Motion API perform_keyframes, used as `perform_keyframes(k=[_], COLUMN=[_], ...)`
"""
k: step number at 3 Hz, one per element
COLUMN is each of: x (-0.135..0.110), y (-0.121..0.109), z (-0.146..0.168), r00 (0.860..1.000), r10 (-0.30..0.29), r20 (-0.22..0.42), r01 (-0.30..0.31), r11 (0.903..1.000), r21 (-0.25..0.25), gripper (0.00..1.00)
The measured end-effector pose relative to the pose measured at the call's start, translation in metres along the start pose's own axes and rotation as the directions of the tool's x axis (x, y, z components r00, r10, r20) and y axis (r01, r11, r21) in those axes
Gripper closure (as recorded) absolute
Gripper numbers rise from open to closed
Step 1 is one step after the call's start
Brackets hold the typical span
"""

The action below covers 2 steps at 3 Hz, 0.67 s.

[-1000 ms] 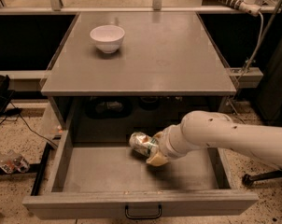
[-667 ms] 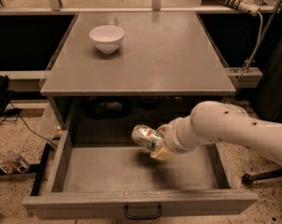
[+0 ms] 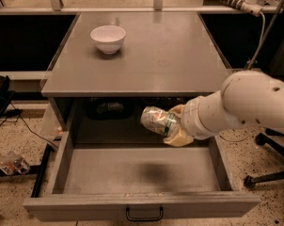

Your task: Pick 7up can from top drawer and place on counter

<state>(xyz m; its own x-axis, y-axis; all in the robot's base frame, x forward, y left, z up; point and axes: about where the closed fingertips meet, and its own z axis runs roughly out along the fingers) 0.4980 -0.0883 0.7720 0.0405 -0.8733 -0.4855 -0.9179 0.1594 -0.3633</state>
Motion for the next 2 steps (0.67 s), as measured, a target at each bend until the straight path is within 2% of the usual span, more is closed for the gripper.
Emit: perform_keyframes(k=[1, 2], x=[-0.013, -0.026], y=[-0.025, -0.064], z=[-0.041, -0.065], r00=[0.999, 0.997], r10=[-0.046, -0.074], r20=[-0.003, -0.004], r01=[0.046, 0.074], r11=[0.9983, 0.9961], r21=[0.037, 0.047], gripper=[1.00, 1.00])
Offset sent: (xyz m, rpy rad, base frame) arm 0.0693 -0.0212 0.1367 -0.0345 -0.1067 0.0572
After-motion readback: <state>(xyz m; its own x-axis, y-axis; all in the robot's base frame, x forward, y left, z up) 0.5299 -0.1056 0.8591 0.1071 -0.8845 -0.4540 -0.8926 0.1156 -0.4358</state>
